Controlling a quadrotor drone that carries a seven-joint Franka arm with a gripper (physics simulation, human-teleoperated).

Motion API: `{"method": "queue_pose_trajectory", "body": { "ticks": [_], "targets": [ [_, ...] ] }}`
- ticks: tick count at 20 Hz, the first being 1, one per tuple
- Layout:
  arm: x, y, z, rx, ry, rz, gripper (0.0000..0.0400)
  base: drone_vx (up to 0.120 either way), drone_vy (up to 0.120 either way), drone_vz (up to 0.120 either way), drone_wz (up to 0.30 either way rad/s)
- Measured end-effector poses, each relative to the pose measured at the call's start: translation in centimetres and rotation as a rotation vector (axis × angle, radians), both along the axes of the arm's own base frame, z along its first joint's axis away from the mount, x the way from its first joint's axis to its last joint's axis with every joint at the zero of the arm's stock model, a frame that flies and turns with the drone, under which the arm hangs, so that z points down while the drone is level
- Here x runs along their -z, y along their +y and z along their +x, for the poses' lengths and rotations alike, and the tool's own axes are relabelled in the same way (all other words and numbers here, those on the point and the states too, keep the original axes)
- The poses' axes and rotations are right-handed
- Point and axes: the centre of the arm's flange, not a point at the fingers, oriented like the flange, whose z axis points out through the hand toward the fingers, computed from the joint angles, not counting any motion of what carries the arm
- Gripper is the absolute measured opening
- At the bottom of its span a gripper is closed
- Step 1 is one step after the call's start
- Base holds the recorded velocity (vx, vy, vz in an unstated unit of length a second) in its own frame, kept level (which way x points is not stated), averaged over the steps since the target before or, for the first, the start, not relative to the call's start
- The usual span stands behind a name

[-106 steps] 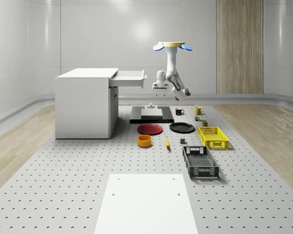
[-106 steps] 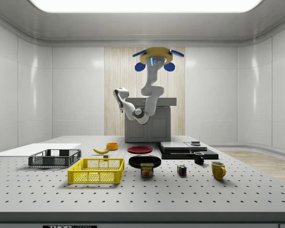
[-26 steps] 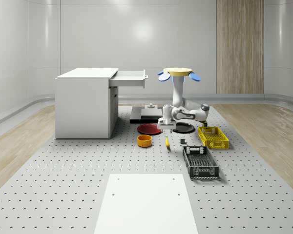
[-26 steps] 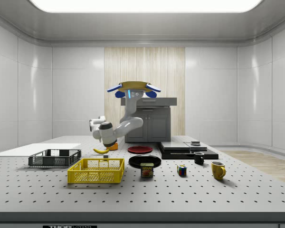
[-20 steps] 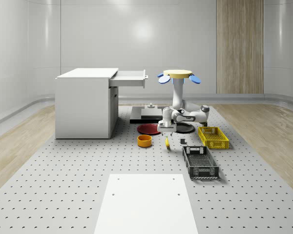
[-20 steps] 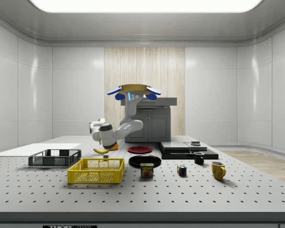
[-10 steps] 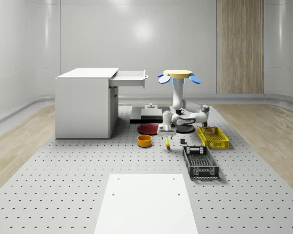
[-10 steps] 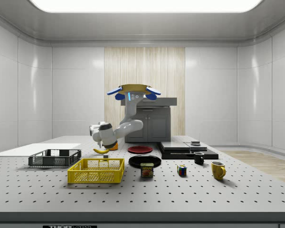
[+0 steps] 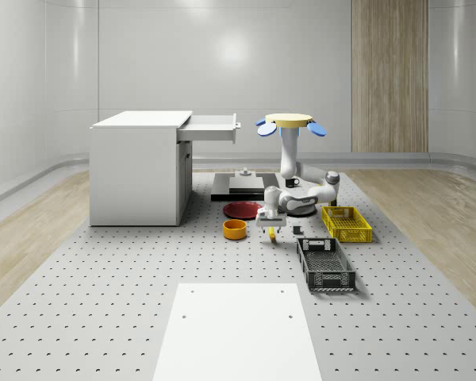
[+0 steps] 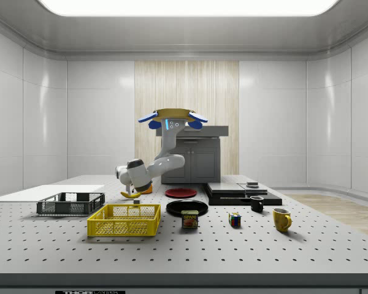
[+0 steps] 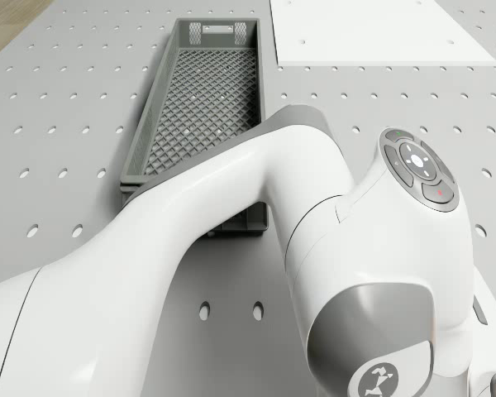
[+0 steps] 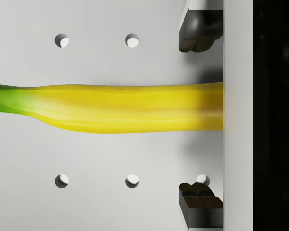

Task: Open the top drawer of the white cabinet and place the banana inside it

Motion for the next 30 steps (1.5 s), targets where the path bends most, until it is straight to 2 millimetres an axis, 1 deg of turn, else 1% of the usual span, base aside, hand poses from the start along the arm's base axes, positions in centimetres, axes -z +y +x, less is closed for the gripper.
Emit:
{"method": "queue_pose_trajectory", "body": {
  "ticks": [10, 13, 15, 17, 18, 21, 23, 30],
  "targets": [
    [-2.2, -0.4, 0.0, 0.0, 0.0, 0.0, 0.04, 0.0, 0.0, 0.0, 0.0],
    [-2.5, -0.5, 0.0, 0.0, 0.0, 0.0, 0.0279, 0.0, 0.0, 0.0, 0.0],
    [-2.6, -0.5, 0.0, 0.0, 0.0, 0.0, 0.0228, 0.0, 0.0, 0.0, 0.0],
    [-2.7, -0.5, 0.0, 0.0, 0.0, 0.0, 0.0197, 0.0, 0.0, 0.0, 0.0],
    [-2.7, -0.5, 0.0, 0.001, 0.0, 0.0, 0.0192, 0.0, 0.0, 0.0, 0.0],
    [-2.7, -0.5, 0.0, 0.004, -0.001, -0.002, 0.0191, 0.0, 0.0, 0.0, 0.0],
    [-2.3, -0.5, 0.0, 0.006, -0.001, -0.003, 0.0191, 0.0, 0.0, 0.0, 0.0],
    [0.5, -0.5, 0.0, 0.014, -0.001, -0.005, 0.0193, 0.0, 0.0, 0.0, 0.0]
  ]
}}
